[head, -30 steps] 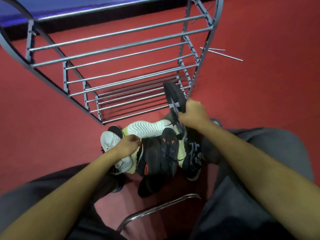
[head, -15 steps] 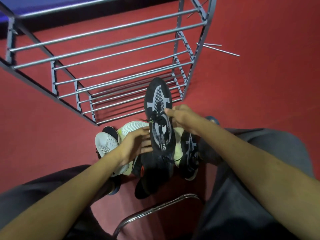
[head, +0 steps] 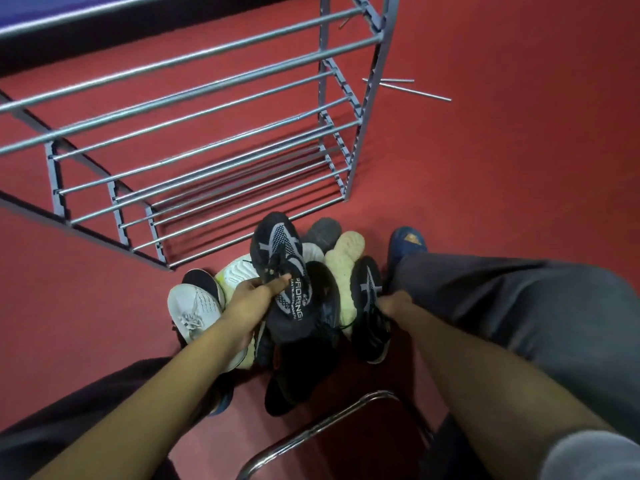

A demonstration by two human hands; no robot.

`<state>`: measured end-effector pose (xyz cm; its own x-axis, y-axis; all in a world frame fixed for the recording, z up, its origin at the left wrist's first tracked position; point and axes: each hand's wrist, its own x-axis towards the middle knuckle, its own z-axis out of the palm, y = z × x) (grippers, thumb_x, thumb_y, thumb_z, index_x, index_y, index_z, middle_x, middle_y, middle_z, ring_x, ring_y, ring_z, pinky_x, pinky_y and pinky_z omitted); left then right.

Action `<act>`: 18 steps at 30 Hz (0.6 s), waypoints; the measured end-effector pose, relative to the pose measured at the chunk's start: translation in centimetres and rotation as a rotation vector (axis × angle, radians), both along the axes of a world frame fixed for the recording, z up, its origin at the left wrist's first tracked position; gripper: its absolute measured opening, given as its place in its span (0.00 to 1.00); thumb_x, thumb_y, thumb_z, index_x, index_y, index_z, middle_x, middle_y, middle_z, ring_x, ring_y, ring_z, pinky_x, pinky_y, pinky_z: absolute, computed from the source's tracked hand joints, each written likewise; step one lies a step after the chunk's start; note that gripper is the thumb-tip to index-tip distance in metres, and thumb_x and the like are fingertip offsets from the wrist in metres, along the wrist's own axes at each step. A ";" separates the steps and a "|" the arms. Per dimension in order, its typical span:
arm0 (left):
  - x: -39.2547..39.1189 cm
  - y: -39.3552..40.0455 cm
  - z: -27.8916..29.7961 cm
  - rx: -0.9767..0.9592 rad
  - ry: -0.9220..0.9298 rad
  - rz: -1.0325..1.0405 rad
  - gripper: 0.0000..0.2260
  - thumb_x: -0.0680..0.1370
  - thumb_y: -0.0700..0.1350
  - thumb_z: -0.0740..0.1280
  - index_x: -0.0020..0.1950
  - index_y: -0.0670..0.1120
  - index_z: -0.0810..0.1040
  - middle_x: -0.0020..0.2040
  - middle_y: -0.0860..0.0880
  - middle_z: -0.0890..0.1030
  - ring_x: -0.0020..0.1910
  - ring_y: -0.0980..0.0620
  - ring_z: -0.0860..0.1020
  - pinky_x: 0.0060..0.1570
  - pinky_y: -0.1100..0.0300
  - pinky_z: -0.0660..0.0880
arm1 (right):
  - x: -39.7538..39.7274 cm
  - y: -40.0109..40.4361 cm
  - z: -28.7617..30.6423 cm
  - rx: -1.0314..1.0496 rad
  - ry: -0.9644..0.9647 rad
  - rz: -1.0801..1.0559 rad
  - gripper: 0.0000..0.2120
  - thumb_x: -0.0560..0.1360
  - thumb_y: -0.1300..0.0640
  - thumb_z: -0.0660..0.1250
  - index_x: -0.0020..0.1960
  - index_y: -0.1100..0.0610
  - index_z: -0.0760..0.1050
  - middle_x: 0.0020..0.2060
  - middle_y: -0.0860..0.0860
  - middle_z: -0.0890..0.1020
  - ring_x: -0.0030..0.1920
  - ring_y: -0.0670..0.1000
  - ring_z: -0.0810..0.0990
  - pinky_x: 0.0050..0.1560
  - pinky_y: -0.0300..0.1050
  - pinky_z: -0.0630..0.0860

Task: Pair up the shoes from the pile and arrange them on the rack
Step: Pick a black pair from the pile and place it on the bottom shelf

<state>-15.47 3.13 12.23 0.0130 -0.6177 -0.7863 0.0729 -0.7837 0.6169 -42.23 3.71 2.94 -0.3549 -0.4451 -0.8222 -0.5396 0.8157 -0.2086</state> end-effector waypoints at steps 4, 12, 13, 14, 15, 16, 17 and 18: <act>0.5 -0.5 -0.9 0.019 0.026 0.031 0.11 0.75 0.45 0.74 0.55 0.40 0.84 0.49 0.42 0.87 0.50 0.43 0.86 0.56 0.52 0.80 | 1.3 1.4 -1.3 0.111 -0.164 -0.025 0.37 0.74 0.58 0.73 0.77 0.65 0.59 0.72 0.59 0.69 0.72 0.59 0.70 0.71 0.51 0.69; 1.1 -1.3 -2.1 0.087 0.046 0.049 0.12 0.76 0.44 0.72 0.56 0.39 0.84 0.49 0.41 0.87 0.50 0.43 0.86 0.53 0.53 0.80 | 2.4 3.0 -6.7 0.181 -0.142 -0.122 0.39 0.66 0.53 0.80 0.72 0.63 0.70 0.69 0.58 0.74 0.67 0.58 0.75 0.65 0.46 0.74; 1.3 -1.4 -2.2 0.096 0.049 0.060 0.12 0.76 0.44 0.72 0.56 0.39 0.84 0.49 0.41 0.87 0.49 0.44 0.86 0.51 0.55 0.80 | 2.7 2.8 -6.6 0.177 -0.155 -0.169 0.34 0.66 0.54 0.79 0.69 0.62 0.74 0.66 0.58 0.78 0.63 0.58 0.78 0.62 0.47 0.77; 1.5 -1.4 -2.3 0.107 0.046 0.067 0.11 0.76 0.44 0.72 0.55 0.39 0.84 0.49 0.42 0.87 0.48 0.44 0.86 0.48 0.56 0.80 | 2.8 2.8 -6.5 0.168 -0.166 -0.218 0.30 0.66 0.53 0.77 0.66 0.62 0.77 0.63 0.58 0.80 0.59 0.58 0.80 0.59 0.48 0.79; 1.7 -1.3 -2.4 0.117 0.035 0.079 0.11 0.76 0.44 0.73 0.55 0.40 0.84 0.48 0.42 0.87 0.47 0.45 0.86 0.46 0.57 0.80 | 2.9 2.8 -6.8 0.152 -0.180 -0.254 0.28 0.66 0.51 0.77 0.63 0.61 0.79 0.60 0.58 0.82 0.56 0.58 0.81 0.56 0.47 0.79; 1.9 -1.2 -2.6 0.127 0.015 0.084 0.11 0.75 0.44 0.73 0.55 0.40 0.84 0.48 0.43 0.87 0.47 0.45 0.87 0.45 0.58 0.80 | 3.1 2.7 -6.3 0.137 -0.201 -0.279 0.27 0.67 0.49 0.76 0.62 0.60 0.79 0.59 0.58 0.82 0.54 0.58 0.82 0.54 0.47 0.79; 2.1 -1.2 -2.7 0.133 -0.008 0.087 0.11 0.74 0.43 0.74 0.55 0.40 0.84 0.48 0.43 0.87 0.47 0.45 0.86 0.44 0.58 0.80 | 3.5 2.4 -5.8 0.117 -0.220 -0.303 0.27 0.67 0.47 0.76 0.61 0.60 0.79 0.58 0.58 0.83 0.53 0.58 0.82 0.54 0.48 0.80; 2.4 -1.1 -2.8 0.140 -0.038 0.081 0.12 0.73 0.43 0.74 0.55 0.41 0.84 0.47 0.44 0.88 0.47 0.45 0.86 0.43 0.59 0.80 | 3.8 2.0 -5.3 0.097 -0.250 -0.335 0.26 0.68 0.47 0.75 0.61 0.61 0.79 0.57 0.59 0.83 0.52 0.59 0.83 0.54 0.50 0.80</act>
<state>-13.11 2.05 9.41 0.0901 -0.4976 -0.8627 0.1183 -0.8547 0.5054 -38.43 5.69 -2.40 -0.2512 -0.2560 -0.9335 -0.1844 0.9594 -0.2135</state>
